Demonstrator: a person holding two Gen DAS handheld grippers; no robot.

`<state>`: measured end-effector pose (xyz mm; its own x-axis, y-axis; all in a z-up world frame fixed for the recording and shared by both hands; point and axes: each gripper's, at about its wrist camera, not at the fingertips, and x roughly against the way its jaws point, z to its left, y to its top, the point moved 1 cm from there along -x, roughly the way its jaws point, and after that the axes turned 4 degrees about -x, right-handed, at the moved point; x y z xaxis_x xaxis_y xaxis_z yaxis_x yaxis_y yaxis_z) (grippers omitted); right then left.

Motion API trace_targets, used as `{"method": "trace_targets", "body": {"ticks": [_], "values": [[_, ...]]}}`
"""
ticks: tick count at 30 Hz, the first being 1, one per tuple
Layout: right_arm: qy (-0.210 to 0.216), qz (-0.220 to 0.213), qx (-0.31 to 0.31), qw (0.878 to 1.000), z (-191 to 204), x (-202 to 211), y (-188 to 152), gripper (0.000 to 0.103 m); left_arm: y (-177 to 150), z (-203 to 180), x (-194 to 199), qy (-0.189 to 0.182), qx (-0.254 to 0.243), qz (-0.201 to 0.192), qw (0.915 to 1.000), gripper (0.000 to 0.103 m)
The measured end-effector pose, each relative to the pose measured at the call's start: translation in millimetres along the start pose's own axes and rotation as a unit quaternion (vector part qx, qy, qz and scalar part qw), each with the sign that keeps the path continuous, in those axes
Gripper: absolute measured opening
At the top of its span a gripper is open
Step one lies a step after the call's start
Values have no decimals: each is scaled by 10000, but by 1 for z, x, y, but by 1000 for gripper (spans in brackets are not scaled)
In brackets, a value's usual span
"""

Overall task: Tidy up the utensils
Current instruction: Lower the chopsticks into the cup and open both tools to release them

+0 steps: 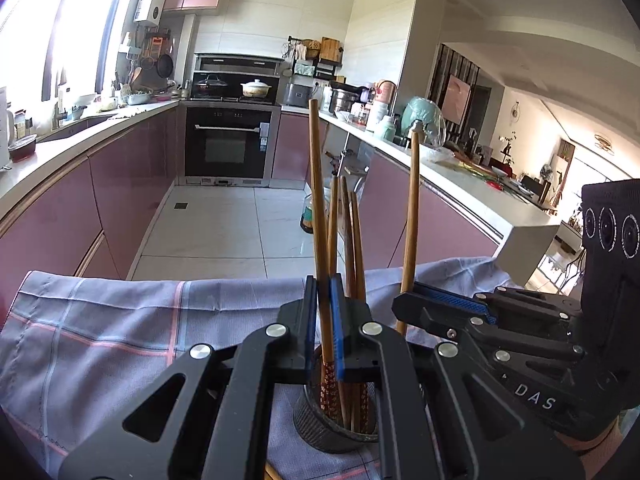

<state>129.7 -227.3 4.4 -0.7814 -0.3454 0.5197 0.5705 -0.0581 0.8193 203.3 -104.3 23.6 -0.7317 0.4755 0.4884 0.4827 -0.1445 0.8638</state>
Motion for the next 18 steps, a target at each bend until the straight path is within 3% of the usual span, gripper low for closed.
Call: {"method": "trace_targets", "body": {"ticks": [8, 11, 12, 18], "values": [[-100, 130, -178, 9997, -8, -9, -2, 8, -8, 5, -14, -22, -159, 279, 9995, 11], [-144, 125, -254, 9995, -11, -8, -2, 28, -10, 10, -19, 73, -83, 392, 9992, 20], [-133, 121, -267, 9995, -11, -7, -2, 31, -11, 10, -20, 135, -51, 451, 9989, 28], [-115, 124, -288, 9994, -11, -5, -5, 31, -17, 22, -16, 199, 127, 437, 9988, 35]]}}
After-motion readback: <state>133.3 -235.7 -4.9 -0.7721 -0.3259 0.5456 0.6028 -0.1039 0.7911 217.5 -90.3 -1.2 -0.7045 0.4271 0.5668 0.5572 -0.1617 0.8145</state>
